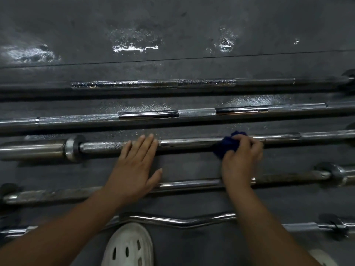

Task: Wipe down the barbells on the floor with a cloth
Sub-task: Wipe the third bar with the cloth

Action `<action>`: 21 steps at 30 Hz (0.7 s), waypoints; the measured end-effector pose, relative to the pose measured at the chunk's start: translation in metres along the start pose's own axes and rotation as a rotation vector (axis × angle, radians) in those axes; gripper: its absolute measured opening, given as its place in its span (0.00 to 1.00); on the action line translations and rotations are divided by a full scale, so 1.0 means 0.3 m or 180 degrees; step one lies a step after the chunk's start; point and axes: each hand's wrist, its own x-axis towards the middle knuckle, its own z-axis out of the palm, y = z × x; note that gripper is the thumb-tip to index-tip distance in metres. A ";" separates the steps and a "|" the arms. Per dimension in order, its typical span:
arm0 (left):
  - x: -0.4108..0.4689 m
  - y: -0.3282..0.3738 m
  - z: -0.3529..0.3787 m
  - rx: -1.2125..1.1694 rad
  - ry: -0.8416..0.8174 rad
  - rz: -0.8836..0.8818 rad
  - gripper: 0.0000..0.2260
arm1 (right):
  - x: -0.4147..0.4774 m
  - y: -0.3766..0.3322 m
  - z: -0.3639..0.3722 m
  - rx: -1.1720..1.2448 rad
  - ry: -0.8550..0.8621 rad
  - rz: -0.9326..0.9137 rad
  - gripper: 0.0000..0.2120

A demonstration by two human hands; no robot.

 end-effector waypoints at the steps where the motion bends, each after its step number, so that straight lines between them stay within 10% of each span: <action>1: 0.002 0.004 0.000 0.0011 -0.0017 -0.0028 0.35 | -0.033 -0.031 0.018 0.0056 -0.0087 -0.0008 0.20; 5: 0.022 -0.004 -0.021 -0.0003 -0.0052 -0.0061 0.35 | -0.124 -0.087 0.071 0.0022 -0.0910 -0.1445 0.21; 10: 0.026 0.004 -0.018 -0.0084 -0.0039 -0.0087 0.36 | 0.005 -0.069 0.024 0.0338 0.0012 0.0434 0.16; 14: 0.030 0.003 -0.027 -0.0062 -0.0032 -0.0121 0.36 | -0.088 -0.152 0.066 -0.0216 -0.1167 -0.1664 0.17; 19: 0.028 -0.001 -0.034 -0.0113 -0.0081 -0.0108 0.36 | -0.032 -0.133 0.059 0.0024 -0.0282 0.0078 0.16; 21: 0.024 0.016 -0.041 -0.0157 -0.0080 -0.0183 0.36 | -0.113 -0.218 0.087 -0.0221 -0.0778 -0.0818 0.18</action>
